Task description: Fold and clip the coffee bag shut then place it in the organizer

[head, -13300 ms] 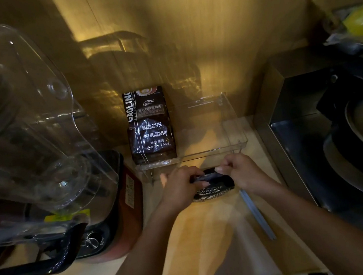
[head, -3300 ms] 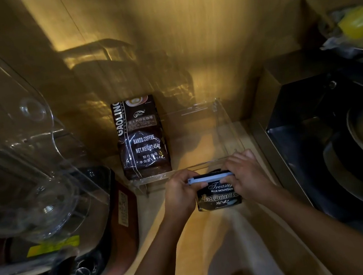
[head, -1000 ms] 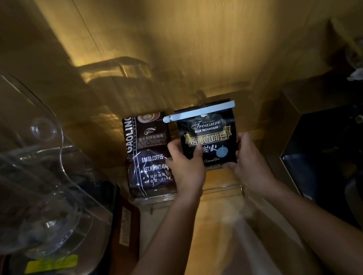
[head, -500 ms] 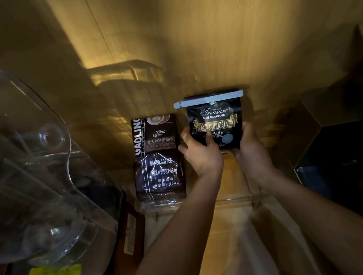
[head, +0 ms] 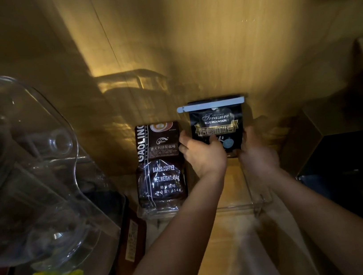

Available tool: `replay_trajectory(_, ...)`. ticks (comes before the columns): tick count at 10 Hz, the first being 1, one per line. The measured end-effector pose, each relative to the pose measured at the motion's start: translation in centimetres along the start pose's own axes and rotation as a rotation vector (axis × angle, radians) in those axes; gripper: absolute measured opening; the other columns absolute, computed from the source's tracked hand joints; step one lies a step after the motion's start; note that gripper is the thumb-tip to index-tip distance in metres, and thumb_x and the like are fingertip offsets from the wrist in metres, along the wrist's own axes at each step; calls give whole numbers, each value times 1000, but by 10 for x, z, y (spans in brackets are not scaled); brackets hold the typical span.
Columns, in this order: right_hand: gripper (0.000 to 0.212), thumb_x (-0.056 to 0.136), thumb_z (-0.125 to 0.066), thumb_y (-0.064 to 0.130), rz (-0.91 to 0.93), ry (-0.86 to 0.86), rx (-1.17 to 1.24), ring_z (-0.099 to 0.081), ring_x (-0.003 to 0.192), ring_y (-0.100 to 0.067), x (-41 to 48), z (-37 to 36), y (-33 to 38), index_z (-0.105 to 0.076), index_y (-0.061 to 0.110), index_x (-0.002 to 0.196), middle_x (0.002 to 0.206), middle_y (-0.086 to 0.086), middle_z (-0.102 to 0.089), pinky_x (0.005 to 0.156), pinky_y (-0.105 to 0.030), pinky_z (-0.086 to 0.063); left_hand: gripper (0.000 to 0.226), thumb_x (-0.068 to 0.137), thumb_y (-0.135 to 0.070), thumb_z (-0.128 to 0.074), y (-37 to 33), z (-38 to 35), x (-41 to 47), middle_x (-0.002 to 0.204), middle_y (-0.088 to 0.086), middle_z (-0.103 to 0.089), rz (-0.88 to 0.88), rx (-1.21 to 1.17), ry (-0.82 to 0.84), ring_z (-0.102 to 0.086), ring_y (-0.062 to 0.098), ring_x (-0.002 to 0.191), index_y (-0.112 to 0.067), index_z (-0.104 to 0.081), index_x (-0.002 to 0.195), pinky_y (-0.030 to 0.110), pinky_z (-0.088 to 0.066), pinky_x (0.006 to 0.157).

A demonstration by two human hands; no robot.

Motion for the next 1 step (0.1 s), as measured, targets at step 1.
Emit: replay_trajectory(1, 34, 80, -61, 21, -70, 83, 26, -54, 99, -33, 3, 21, -3, -45, 12, 109, 116, -15, -53, 72, -38, -42, 63, 79, -23, -64, -20, 22, -7, 135, 14, -42, -175, 19, -5, -40, 32, 125, -13, -31, 132, 43, -37, 106)
Point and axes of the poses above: each hand's wrist, its own x-axis towards the middle knuckle, its own z-axis out of the back of the hand, y = z × x, the point moved 5 cm from there along x, towards the middle knuckle
